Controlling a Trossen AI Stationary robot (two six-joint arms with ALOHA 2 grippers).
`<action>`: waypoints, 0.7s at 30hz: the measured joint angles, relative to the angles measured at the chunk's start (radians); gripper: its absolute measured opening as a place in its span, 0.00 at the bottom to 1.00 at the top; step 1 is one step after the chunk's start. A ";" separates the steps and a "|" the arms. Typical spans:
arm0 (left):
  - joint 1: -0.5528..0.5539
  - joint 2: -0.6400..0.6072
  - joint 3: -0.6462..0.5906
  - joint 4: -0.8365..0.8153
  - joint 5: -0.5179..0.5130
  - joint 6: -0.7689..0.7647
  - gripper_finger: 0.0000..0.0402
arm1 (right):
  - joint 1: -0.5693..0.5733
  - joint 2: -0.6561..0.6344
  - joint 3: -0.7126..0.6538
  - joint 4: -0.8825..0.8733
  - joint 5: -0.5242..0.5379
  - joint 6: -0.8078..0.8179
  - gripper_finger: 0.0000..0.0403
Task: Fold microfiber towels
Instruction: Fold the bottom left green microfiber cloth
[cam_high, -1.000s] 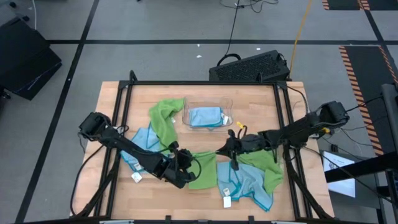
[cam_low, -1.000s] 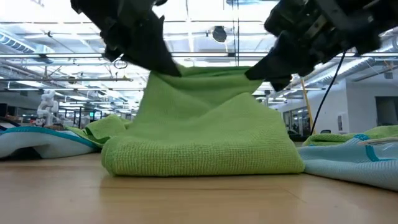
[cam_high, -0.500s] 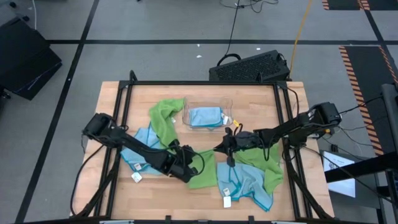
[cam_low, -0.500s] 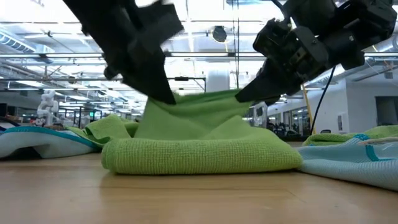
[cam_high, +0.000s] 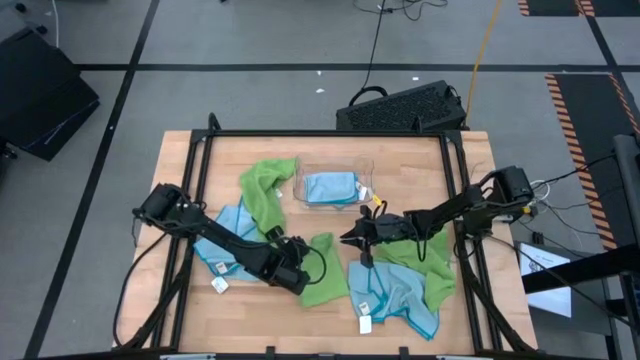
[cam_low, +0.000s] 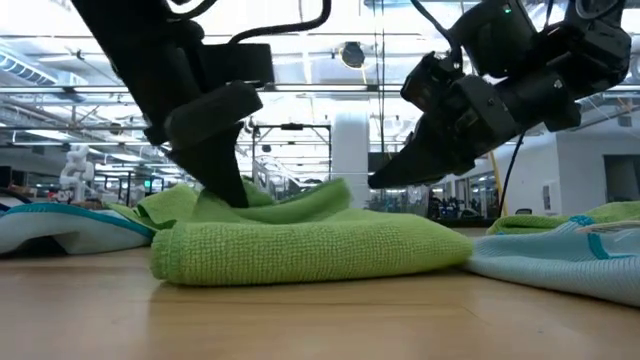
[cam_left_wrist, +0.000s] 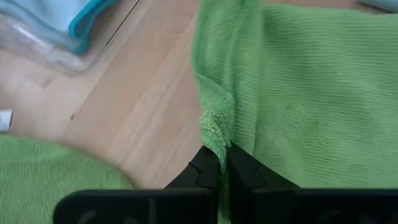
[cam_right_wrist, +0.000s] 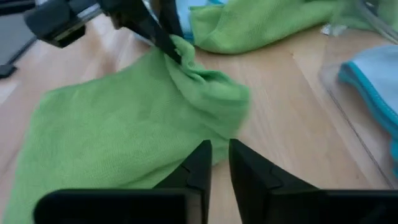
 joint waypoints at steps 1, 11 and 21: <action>0.001 0.004 0.000 -0.007 -0.007 -0.012 0.06 | 0.000 -0.002 0.000 -0.008 0.006 0.007 0.14; 0.014 0.003 0.005 -0.001 -0.048 -0.005 0.39 | 0.025 -0.034 0.002 -0.002 -0.025 0.016 0.27; -0.043 -0.164 0.016 -0.101 -0.131 -0.074 0.42 | 0.119 -0.032 0.002 0.094 -0.051 0.042 0.26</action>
